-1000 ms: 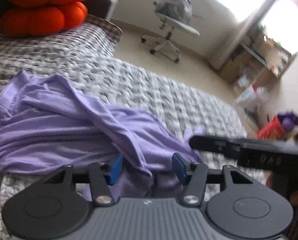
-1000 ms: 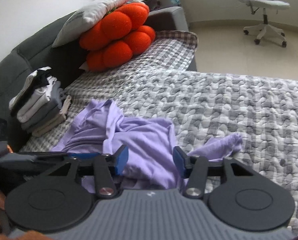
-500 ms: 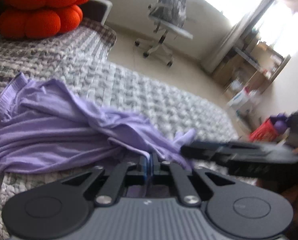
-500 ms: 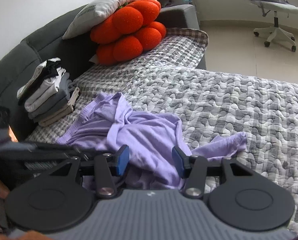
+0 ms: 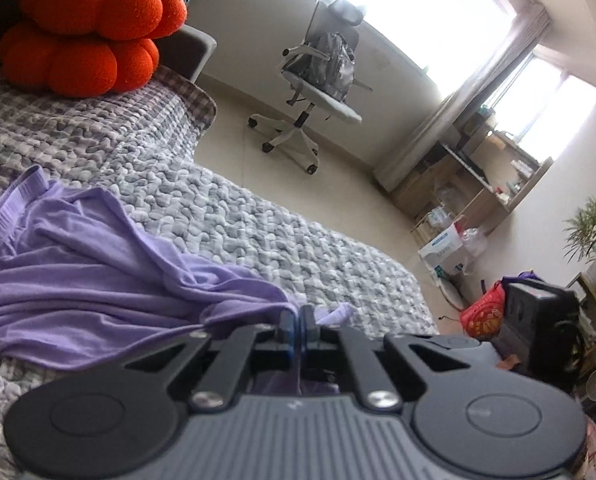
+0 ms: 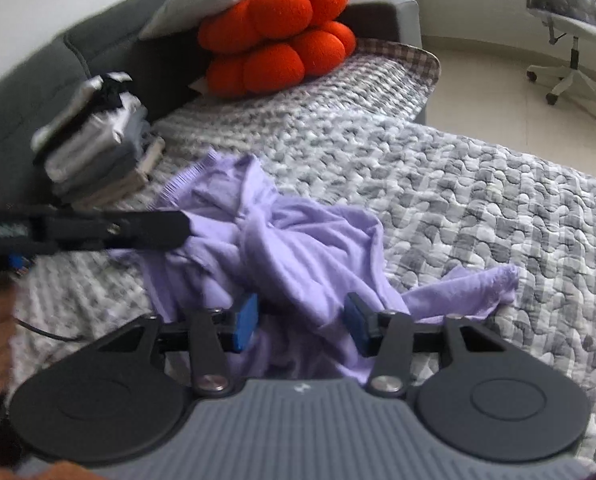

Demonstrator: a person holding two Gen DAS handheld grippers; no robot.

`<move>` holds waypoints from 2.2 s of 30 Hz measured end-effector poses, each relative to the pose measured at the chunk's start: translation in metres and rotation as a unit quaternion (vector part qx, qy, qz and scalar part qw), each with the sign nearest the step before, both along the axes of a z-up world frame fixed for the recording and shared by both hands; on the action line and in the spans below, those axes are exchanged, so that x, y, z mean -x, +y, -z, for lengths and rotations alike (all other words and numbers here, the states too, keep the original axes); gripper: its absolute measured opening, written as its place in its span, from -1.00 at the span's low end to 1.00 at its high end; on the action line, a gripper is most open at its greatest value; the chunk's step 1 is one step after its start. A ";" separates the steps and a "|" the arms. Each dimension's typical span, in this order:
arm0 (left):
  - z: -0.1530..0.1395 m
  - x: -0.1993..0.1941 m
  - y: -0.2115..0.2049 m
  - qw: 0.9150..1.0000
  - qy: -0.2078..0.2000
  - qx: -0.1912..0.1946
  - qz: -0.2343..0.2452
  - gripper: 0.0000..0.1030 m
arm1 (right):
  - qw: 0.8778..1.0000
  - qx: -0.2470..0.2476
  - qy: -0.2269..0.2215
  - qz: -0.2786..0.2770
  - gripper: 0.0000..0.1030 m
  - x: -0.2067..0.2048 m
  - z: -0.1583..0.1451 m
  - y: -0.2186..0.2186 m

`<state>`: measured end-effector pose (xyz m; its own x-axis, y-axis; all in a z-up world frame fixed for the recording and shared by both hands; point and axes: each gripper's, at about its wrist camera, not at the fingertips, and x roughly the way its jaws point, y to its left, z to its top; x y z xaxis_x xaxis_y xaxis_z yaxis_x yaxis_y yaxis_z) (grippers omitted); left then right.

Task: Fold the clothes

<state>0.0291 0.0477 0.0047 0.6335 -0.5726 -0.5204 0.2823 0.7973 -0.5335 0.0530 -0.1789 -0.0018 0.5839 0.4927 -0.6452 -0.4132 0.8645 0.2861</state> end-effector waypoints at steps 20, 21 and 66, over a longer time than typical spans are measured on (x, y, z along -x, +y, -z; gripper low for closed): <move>0.019 -0.012 -0.003 0.998 0.036 -0.051 -0.019 -0.54 | 0.986 0.026 -0.095 0.131 -0.94 -0.019 -0.025 -0.014; 0.020 -0.012 -0.002 0.998 0.036 -0.051 -0.022 -0.52 | 0.985 0.033 -0.100 0.135 -0.94 -0.023 -0.026 -0.014; 0.037 -0.024 0.002 0.991 0.069 -0.083 -0.085 -0.09 | 0.977 0.107 -0.034 0.179 -0.62 -0.177 0.026 -0.006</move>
<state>0.0530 0.0493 -0.0322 0.6300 -0.3633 -0.6863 0.0701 0.9068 -0.4157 0.2299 -0.1852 -0.0283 0.7386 0.1071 -0.6655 -0.0854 0.9942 0.0653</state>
